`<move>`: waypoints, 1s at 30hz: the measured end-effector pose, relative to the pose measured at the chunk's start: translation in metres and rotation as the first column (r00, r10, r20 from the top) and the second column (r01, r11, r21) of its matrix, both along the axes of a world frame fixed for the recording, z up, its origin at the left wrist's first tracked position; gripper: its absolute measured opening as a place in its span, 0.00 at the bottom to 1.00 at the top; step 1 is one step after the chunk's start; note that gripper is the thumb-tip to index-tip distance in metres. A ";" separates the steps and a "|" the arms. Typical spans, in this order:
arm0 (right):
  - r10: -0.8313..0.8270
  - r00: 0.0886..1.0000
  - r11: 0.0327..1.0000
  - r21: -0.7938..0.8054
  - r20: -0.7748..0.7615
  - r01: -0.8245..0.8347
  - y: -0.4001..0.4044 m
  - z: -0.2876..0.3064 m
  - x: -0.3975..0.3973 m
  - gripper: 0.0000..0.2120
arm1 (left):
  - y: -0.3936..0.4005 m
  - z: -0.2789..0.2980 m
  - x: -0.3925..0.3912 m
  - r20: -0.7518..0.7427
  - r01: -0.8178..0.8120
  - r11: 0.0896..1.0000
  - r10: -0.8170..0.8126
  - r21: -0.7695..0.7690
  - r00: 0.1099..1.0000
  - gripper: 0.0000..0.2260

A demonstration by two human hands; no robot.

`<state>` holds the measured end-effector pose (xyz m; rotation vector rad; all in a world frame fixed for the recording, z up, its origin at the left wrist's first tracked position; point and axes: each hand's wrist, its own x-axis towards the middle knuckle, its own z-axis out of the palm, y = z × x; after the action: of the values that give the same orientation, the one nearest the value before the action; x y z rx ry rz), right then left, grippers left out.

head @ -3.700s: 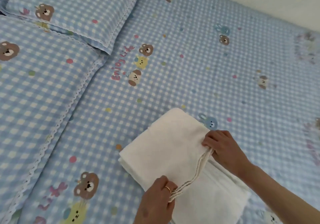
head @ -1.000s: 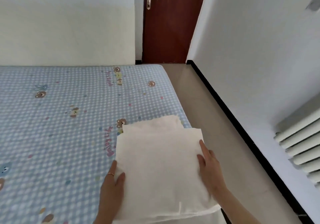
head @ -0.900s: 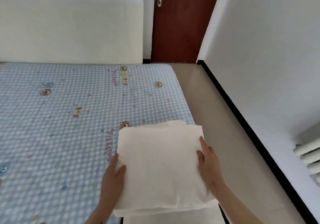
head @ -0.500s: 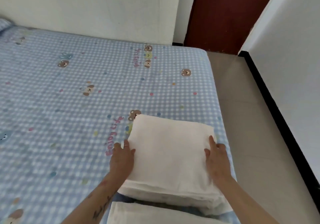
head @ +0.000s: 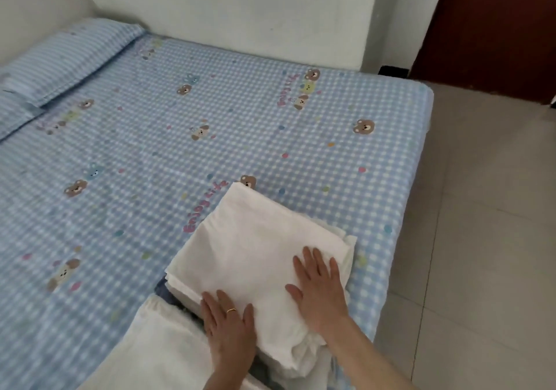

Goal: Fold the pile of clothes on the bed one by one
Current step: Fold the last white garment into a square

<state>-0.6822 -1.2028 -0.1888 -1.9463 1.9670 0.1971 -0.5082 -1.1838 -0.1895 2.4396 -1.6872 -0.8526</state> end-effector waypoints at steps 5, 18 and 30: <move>0.066 0.998 0.993 -0.103 0.015 -0.064 -0.024 0.027 -0.024 0.29 | 0.020 0.019 -0.046 -0.320 -0.433 0.894 0.446 0.116 0.836 0.39; 0.198 0.979 0.958 0.201 0.042 -0.203 -0.139 -0.021 -0.036 0.38 | 0.000 -0.017 -0.057 -0.260 -0.743 0.663 0.735 0.087 0.626 0.37; -0.195 0.845 0.843 0.526 0.498 -0.115 -0.188 -0.036 -0.052 0.57 | -0.009 -0.033 -0.046 -0.477 -0.861 0.480 0.804 0.168 0.355 0.53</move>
<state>-0.7344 -1.3904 -0.2243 -1.3859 1.3819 0.1502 -0.5543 -1.1931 -0.2224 2.2143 -0.1469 -0.9986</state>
